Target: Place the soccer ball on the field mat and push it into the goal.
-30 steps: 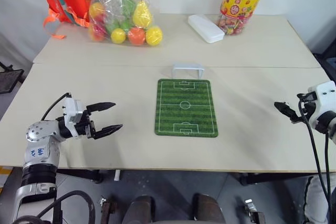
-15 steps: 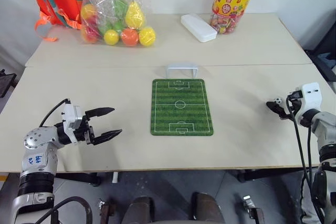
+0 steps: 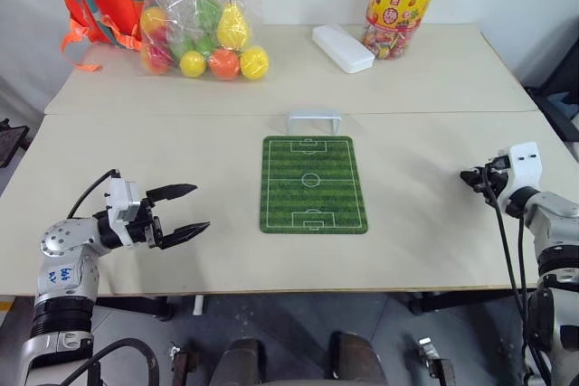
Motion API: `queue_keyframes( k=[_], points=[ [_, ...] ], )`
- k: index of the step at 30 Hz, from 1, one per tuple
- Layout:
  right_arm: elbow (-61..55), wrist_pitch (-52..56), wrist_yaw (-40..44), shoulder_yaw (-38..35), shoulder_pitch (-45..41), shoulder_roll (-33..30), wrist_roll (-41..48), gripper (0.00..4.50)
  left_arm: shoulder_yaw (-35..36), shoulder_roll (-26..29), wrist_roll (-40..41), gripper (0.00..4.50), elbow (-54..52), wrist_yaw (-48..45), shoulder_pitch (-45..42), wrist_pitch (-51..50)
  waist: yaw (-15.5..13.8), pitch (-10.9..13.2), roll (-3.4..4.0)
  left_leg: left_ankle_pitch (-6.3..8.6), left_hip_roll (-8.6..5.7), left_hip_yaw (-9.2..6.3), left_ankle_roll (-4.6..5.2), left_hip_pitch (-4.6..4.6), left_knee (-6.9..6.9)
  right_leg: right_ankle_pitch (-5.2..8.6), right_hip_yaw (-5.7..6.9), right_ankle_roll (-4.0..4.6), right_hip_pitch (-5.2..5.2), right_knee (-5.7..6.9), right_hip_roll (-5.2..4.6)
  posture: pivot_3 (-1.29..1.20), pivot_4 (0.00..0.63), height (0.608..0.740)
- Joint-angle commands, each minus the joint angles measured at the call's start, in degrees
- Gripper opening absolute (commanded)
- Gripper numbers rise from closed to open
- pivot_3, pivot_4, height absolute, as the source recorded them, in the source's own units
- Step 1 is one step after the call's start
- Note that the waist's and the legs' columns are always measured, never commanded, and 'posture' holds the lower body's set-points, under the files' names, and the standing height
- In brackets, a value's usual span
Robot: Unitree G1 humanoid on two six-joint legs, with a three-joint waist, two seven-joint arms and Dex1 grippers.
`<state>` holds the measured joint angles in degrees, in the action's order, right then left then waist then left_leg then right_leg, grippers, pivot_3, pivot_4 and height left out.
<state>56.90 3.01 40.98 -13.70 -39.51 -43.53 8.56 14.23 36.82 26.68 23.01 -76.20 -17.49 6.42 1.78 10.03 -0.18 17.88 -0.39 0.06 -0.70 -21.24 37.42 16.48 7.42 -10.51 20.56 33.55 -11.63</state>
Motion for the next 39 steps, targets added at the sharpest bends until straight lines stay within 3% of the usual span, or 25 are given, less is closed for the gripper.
queue_keyframes(
  k=[1, 4, 8, 13, 27, 39],
  points=[
    [-14.10, 2.91, 1.08, -0.24, 2.71, 0.10, 2.19, 0.85, 0.80, 1.21, 1.11, 4.50, -0.91, -2.13, 0.00, 1.27, -0.05, 0.04, 0.08, 0.00, 0.00, 0.00, 0.00, 0.00, -0.02, 0.00, 0.00, 0.00, 0.02, 0.00, 0.00, 0.00, 0.150, 0.740],
    [-29.18, 9.38, 2.48, 1.40, 6.22, 0.91, 3.72, 0.85, 0.24, 1.38, 0.59, 4.50, 0.48, -3.89, -0.45, 2.00, -0.06, 0.09, 0.15, 0.01, 0.04, 0.00, -0.02, -0.02, -0.04, 0.00, 0.00, 0.00, 0.06, 0.01, 0.04, 0.00, 0.150, 0.740],
    [-54.76, 26.85, 5.55, 10.40, 8.77, 1.84, 6.81, 0.85, -0.89, 1.20, -0.08, 4.50, 4.80, -8.07, -2.25, 4.35, 0.05, 0.11, 0.19, 0.02, 0.08, 0.11, -0.04, 0.00, -0.03, 0.00, -0.10, 0.01, 0.17, 0.11, 0.08, 0.00, 0.150, 0.740],
    [-65.23, 30.87, 9.05, 18.51, 6.54, 3.92, 7.54, 0.85, -0.57, -0.41, 3.60, 4.50, 7.24, -14.39, -3.88, 4.97, -0.50, 0.12, 0.17, 0.06, 0.10, 0.17, -0.04, -0.06, 0.09, -0.02, -0.16, 0.04, 0.21, 0.14, 0.13, 0.00, 0.150, 0.740],
    [-68.22, 30.13, 17.04, 38.08, 1.80, 10.37, 2.97, 0.85, -0.65, 4.51, 7.47, 4.50, 3.63, -16.17, 9.46, 9.07, -0.01, 0.16, 0.09, 0.10, 0.19, 0.58, -0.08, -0.12, -0.03, -0.04, -0.34, 0.07, 0.80, 0.41, 0.14, 0.00, 0.150, 0.740],
    [-59.98, 25.00, 19.19, 38.94, -0.08, 14.04, 0.07, 0.85, 0.08, 3.54, 8.70, 4.50, -1.81, -12.99, 12.63, 8.27, 0.03, 0.16, 0.02, 0.16, 0.27, 0.67, -0.08, -0.24, 0.14, -0.10, -0.37, 0.18, 0.92, 0.46, 0.21, 0.00, 0.150, 0.740]
  ],
)
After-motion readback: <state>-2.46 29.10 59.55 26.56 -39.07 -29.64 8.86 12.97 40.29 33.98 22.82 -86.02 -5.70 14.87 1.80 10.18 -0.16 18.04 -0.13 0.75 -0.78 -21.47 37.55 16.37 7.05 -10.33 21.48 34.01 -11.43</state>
